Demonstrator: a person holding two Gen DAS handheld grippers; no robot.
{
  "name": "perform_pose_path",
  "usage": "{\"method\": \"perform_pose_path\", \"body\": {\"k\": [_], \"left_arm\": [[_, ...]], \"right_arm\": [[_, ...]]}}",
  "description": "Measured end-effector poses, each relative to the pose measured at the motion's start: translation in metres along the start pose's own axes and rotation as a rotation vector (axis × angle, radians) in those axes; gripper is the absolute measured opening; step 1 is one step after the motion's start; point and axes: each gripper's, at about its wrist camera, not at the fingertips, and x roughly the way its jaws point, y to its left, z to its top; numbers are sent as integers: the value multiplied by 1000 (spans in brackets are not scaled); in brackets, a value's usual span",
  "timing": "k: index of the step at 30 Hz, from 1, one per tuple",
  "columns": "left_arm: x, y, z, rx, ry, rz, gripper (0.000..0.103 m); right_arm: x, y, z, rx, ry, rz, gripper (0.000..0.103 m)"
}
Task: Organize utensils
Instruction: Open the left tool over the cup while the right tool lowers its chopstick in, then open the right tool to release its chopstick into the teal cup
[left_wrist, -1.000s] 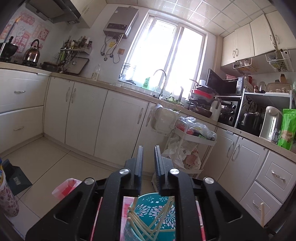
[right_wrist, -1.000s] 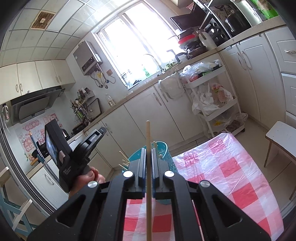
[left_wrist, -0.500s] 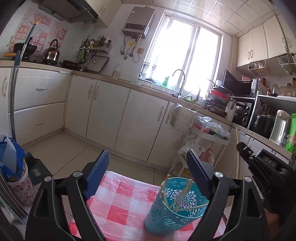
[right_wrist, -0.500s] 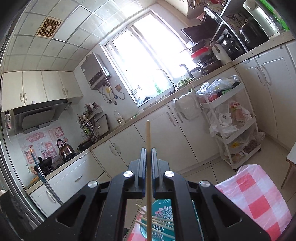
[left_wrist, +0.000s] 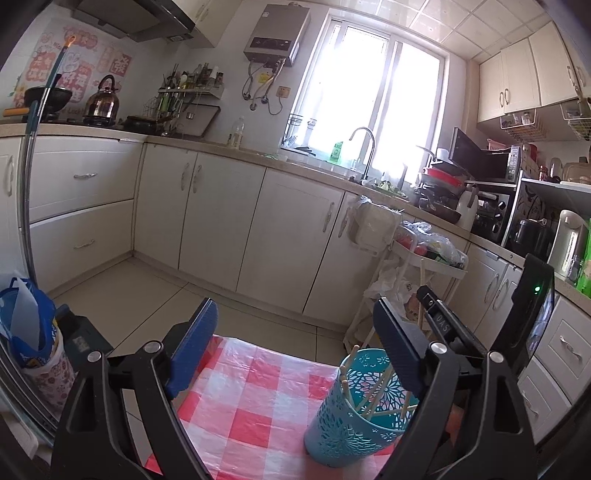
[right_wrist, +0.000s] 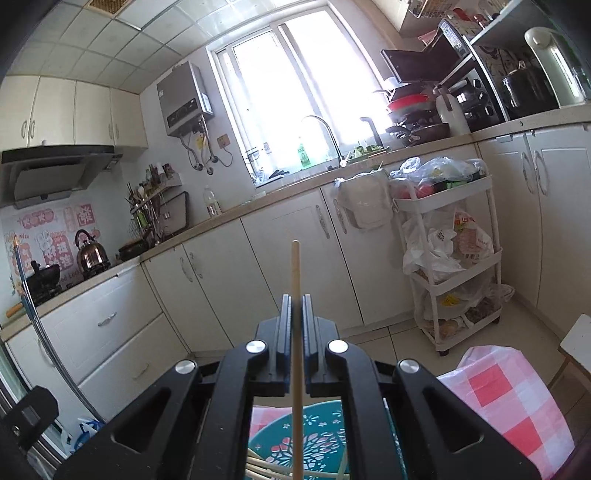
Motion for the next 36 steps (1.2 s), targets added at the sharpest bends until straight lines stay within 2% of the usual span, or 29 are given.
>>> {"method": "perform_pose_path", "body": {"k": [10,11,13,20,22,26,27,29,33,36], "left_arm": [[-2,-2,-1,2,12,-3,83],[-2,-2,0,4,14,-2,84],[-2,-2,0,3,17,2,84],[-2,-3,-3,17,37,7,87],[-2,-4,-3,35,40,10,90],[-2,-11,-5,79,94,-8,95],[-4,-14,-5,92,110,-16,95],[-16,-19,-8,117,140,-22,95],[-58,-27,-21,156,186,-34,96],[-92,-30,-23,185,201,-9,96]], "right_arm": [[-5,0,-19,-57,84,-18,6],[-7,-3,-20,-58,93,-20,7],[-13,-7,-25,-59,111,-21,17],[-39,-19,-26,-45,133,-8,20],[-54,-21,-25,-36,134,-2,26],[-89,-22,-29,-31,166,-22,46],[-97,-21,-30,-35,176,-30,56],[-119,-20,-32,-44,203,-60,68],[-158,-19,-40,-75,246,-97,78],[-185,-17,-47,-91,285,-115,81]]}}
